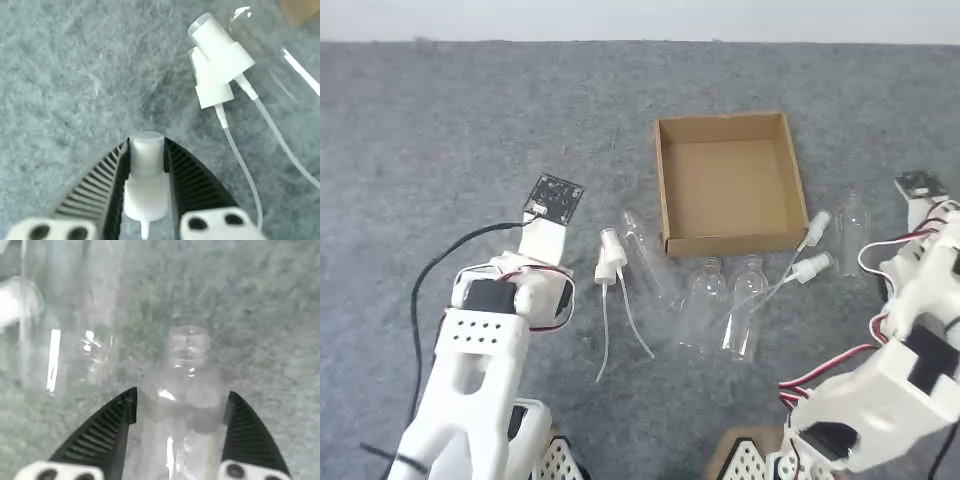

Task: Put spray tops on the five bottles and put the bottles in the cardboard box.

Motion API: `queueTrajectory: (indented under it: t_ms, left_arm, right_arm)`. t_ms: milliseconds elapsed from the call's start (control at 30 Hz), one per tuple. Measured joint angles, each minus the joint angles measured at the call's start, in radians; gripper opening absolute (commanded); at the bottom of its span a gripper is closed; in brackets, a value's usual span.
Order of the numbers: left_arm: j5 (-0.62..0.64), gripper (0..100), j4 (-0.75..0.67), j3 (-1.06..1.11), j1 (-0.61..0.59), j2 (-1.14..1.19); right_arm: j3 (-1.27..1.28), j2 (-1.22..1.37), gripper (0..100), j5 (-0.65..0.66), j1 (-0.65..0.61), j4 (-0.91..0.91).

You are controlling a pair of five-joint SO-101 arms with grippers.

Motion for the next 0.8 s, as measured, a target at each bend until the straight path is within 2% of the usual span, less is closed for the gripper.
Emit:
queueTrajectory:
  t_ms: [300,367,467,533,633,800]
  left_arm:
    - [0.000,1,0.000,0.000,0.000,-0.002]
    - [0.000,1,0.000,0.000,-0.002,-0.002]
    - [0.000,1,0.000,0.000,0.000,-0.002]
    - [0.000,1,0.000,0.000,0.000,-0.002]
    - [0.000,1,0.000,0.000,0.000,-0.002]
    - [0.000,1,0.000,-0.002,0.000,-0.002]
  right_arm:
    - [-0.012,0.025,21.4,0.044,0.000,0.017]
    - [-0.012,0.043,15.3,0.044,0.000,0.017]
    - [-0.012,0.063,0.4,0.048,0.002,0.018]
    - [-0.012,0.064,2.4,0.051,0.002,0.017]
    - [-0.031,0.066,0.3,0.051,0.011,0.043]
    - [-0.167,0.021,0.6,0.048,0.034,0.204]
